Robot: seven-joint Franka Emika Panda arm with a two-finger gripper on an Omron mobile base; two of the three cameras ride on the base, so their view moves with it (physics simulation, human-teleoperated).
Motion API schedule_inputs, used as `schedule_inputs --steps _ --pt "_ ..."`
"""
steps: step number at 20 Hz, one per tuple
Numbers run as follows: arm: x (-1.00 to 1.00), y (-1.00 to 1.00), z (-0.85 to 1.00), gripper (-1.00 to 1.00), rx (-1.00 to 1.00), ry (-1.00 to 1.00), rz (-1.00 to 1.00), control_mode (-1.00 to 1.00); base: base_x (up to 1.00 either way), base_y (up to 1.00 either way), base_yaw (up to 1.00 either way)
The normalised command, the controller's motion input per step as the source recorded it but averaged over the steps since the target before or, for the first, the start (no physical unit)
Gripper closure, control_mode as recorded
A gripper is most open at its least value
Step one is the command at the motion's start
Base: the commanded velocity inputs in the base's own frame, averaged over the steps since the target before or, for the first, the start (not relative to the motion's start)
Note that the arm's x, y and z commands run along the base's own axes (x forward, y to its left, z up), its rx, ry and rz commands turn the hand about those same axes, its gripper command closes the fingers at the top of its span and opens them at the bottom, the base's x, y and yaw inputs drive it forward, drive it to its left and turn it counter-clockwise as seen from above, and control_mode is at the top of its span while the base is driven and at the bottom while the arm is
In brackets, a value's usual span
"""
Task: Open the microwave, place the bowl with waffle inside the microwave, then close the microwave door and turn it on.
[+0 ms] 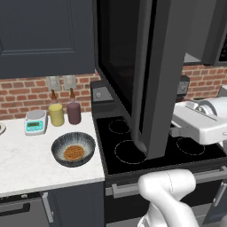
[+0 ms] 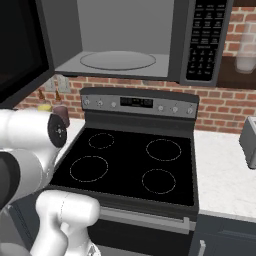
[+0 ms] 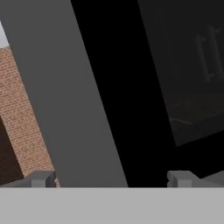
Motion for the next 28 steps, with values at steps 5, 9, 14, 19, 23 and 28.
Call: schedule_inputs --steps 5,9,14,19,23,28 --pt "0.08 0.23 0.00 -1.00 0.00 0.00 0.00 -1.00 0.00 0.00 0.00" --pt "0.00 0.05 0.00 -1.00 0.00 0.00 0.00 -1.00 0.00 0.00 0.00" --pt "-0.09 0.00 0.00 -1.00 0.00 -0.08 0.00 -1.00 0.00 0.00 0.00" --pt "-0.09 -0.42 0.05 -1.00 0.09 -0.07 -0.07 -1.00 0.00 0.00 0.00" --pt "0.00 -0.93 0.23 -1.00 0.06 0.09 -0.28 -1.00 0.00 0.00 0.00" --pt "0.24 -0.85 0.19 -1.00 0.07 0.39 -0.36 -1.00 0.00 0.00 0.00"
